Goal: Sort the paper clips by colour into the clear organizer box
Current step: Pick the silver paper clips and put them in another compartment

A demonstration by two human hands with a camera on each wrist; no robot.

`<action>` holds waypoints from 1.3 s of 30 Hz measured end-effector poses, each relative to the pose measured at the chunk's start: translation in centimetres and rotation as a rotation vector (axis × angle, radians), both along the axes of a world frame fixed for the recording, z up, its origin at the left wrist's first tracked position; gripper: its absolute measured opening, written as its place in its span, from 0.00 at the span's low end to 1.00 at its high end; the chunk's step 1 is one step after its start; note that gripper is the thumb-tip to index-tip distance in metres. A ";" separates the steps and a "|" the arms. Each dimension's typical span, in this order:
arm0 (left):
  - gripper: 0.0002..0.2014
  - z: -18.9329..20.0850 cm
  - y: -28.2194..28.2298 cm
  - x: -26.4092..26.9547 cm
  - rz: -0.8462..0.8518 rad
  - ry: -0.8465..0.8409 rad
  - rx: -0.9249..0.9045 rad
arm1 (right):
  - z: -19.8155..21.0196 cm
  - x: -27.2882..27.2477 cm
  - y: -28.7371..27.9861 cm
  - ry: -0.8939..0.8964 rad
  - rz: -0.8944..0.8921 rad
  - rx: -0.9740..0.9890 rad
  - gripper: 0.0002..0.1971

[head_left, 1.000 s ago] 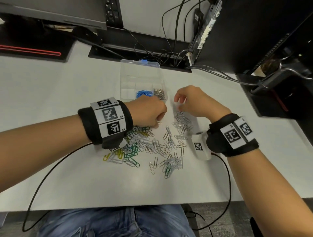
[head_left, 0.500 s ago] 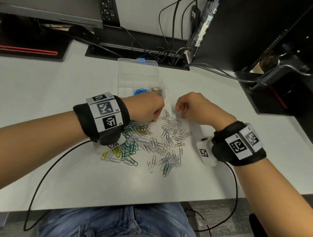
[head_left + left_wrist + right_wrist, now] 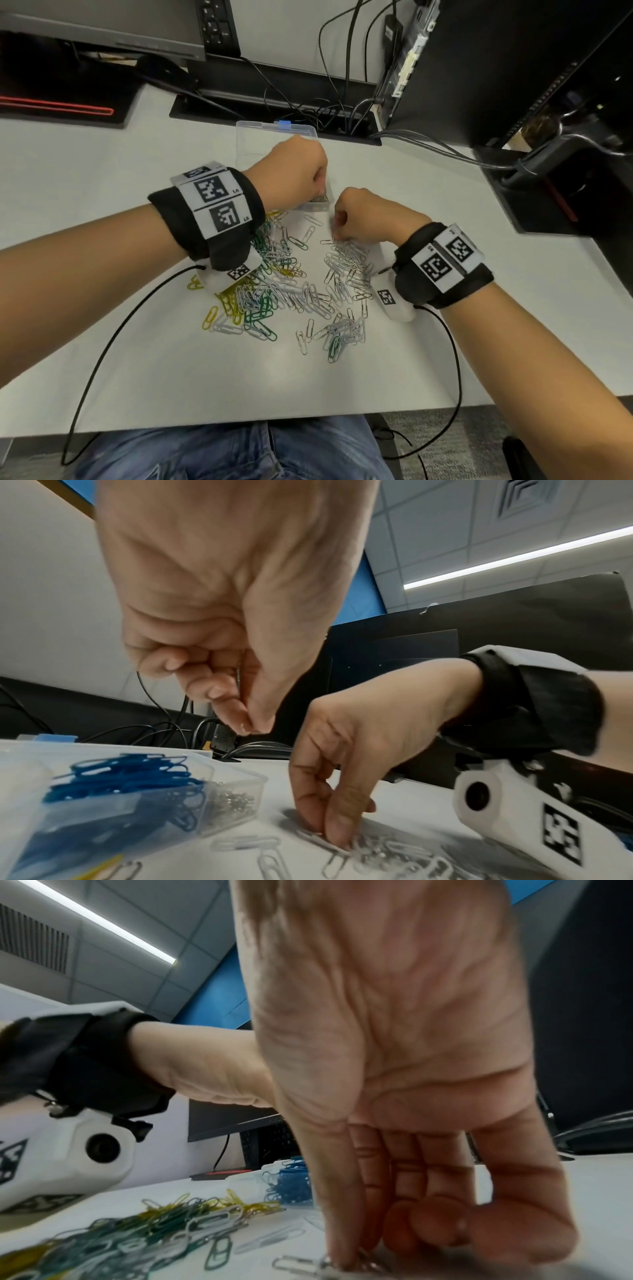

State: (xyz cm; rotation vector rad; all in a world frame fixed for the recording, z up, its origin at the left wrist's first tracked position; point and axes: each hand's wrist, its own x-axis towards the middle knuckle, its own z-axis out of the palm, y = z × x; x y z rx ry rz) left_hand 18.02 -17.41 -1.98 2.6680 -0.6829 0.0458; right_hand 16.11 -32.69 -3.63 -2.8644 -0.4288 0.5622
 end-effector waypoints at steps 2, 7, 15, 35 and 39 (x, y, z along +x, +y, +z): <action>0.08 0.1 -0.4 0.6 0.028 0.013 -0.037 | 0.1 0.0 -0.3 0.003 -0.006 0.000 0.06; 0.03 -0.3 -0.2 1.0 0.028 0.040 -0.093 | 1.0 0.2 -1.5 -0.083 -0.080 0.128 0.07; 0.10 -1.2 -0.3 -1.8 -0.181 0.115 0.109 | 2.5 2.6 0.3 -0.292 -0.181 0.437 0.05; 0.06 -1.4 -0.9 -3.6 -0.511 0.209 0.189 | 1.7 -3.1 -3.3 0.003 -0.038 0.104 0.10; 0.15 -2.0 -1.6 -4.6 -0.661 0.278 0.307 | 1.2 -3.4 -3.5 0.021 -0.042 0.035 0.12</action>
